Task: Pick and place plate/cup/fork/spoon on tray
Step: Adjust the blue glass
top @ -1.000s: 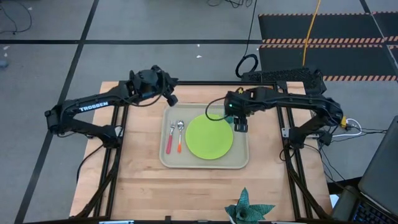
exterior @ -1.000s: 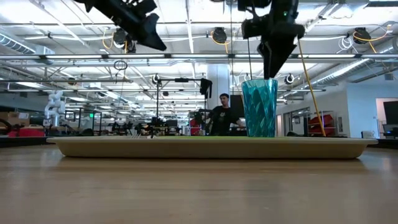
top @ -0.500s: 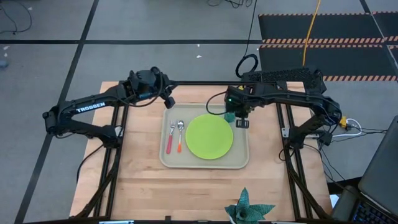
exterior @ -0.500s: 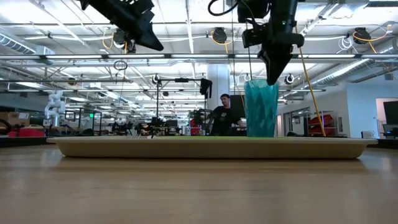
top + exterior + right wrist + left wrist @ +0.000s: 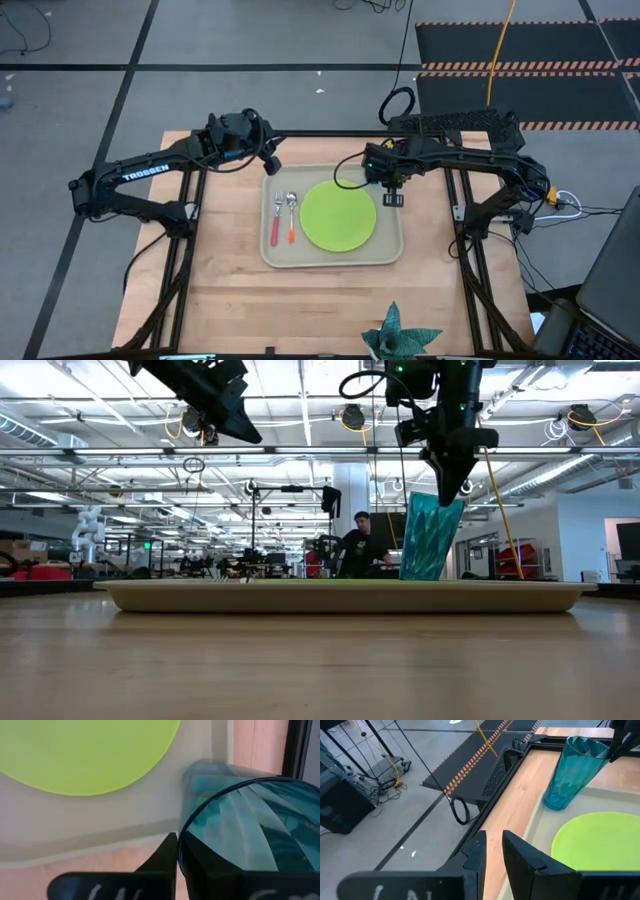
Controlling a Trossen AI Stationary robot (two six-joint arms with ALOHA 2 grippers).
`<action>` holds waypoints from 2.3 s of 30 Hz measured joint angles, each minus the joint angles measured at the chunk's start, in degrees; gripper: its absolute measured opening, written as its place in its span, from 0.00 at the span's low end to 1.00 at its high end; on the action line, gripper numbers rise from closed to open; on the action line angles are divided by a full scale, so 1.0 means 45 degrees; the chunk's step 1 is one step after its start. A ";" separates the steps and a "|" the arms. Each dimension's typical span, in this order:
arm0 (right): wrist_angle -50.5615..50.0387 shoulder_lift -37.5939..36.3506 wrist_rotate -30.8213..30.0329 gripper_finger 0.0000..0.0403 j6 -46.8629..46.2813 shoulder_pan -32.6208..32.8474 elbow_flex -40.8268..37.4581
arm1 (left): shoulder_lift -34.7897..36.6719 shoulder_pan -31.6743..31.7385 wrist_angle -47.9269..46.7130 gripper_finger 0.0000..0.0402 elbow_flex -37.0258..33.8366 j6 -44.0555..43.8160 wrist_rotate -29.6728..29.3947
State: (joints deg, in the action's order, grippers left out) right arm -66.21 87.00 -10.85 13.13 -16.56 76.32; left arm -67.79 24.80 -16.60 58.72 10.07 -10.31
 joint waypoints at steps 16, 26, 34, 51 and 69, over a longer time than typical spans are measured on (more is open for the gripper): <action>-0.0011 -0.0512 0.0656 0.00 0.0227 -0.0029 -0.0025 | 0.0000 0.0000 0.0039 0.17 0.0000 -0.0005 -0.0004; -0.0018 -0.0525 0.1117 0.00 0.0150 -0.0118 -0.0020 | 0.0000 -0.0005 0.0034 0.17 0.0000 -0.0029 -0.0005; -0.0256 -0.0529 0.1137 0.00 0.0177 -0.0176 -0.0010 | 0.0000 -0.0005 0.0022 0.17 0.0000 -0.0034 -0.0005; -0.0502 -0.0500 0.1167 0.00 0.0809 -0.0675 0.0388 | 0.0000 -0.0005 0.0062 0.17 0.0000 0.0043 -0.0015; -0.1463 -0.0452 0.1200 0.00 0.0951 -0.0675 0.0854 | 0.0000 -0.0005 0.0034 0.17 0.0000 0.0058 -0.0019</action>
State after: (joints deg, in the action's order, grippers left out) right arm -72.79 84.97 -5.45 17.41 -19.59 80.16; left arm -67.79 24.77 -16.45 58.72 10.33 -10.39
